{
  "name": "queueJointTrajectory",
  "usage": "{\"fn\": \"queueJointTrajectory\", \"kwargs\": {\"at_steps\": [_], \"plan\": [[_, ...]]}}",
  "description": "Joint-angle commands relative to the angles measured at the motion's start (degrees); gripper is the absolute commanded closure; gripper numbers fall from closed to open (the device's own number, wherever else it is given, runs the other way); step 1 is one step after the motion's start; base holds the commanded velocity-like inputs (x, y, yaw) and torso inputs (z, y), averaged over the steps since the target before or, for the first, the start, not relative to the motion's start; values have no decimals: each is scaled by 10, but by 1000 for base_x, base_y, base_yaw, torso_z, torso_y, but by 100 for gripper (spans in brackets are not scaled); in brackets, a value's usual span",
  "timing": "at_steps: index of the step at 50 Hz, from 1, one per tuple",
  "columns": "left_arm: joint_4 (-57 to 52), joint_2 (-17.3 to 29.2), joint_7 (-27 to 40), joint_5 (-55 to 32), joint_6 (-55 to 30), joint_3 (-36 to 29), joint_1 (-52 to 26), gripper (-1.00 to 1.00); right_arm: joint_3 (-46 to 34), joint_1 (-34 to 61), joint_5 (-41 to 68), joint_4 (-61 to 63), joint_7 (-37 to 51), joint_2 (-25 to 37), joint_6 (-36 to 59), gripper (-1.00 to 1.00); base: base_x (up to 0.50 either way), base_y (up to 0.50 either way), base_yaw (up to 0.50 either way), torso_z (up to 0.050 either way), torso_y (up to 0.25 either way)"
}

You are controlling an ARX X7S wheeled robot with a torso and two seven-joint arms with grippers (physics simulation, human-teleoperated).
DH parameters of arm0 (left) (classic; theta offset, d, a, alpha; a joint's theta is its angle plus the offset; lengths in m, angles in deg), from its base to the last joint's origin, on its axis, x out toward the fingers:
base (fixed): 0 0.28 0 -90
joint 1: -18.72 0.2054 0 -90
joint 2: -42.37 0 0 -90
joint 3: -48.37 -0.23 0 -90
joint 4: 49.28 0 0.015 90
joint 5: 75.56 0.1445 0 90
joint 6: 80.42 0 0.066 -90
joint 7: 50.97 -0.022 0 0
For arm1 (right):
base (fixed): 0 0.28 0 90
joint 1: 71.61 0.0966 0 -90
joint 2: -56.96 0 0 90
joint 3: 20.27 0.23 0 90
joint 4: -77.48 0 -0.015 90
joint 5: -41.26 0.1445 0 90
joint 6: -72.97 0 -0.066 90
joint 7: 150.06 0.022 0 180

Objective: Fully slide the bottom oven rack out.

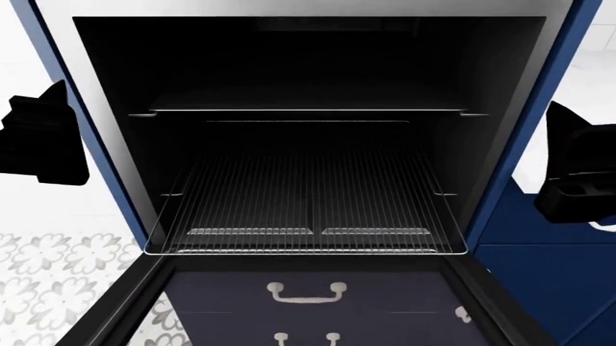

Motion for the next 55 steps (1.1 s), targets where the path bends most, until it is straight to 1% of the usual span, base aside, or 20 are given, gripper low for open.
{"fn": "queueJointTrajectory", "kwargs": {"at_steps": [1,7,12,16,21,25,31,43,55], "plan": [[14,-4,-16,11,-7,-5,3,-100,-38,40,11,-20,13,-15,9,-100,0,0,0,0,0],[36,-11,-9,-9,-18,-16,-15,-100,-102,139,55,-57,50,-43,28,-100,0,0,0,0,-80],[68,-41,12,-25,-46,-35,-61,-100,-142,181,56,-78,65,-81,37,-100,0,0,0,0,-250],[63,-44,19,-31,-43,-41,-65,-100,-153,176,52,-80,66,-93,28,-100,0,0,0,0,-250],[56,-43,25,-49,-37,-47,-66,-100,-155,180,74,-72,70,-79,17,-100,0,0,0,0,-250],[51,-44,38,-82,-33,-55,-86,-100,-157,193,102,-66,76,-61,12,-100,0,0,0,0,-250],[55,-47,52,-117,-36,-70,-114,-100,-168,211,110,-73,77,-59,16,-100,0,0,0,0,-250],[52,-49,33,-94,-27,-82,-97,-100,-168,189,92,-67,59,-46,9,-100,0,0,0,0,-250],[54,-48,23,-85,-22,-88,-97,-100,-182,183,70,-72,51,-60,7,-100,0,0,0,0,-230]]}}
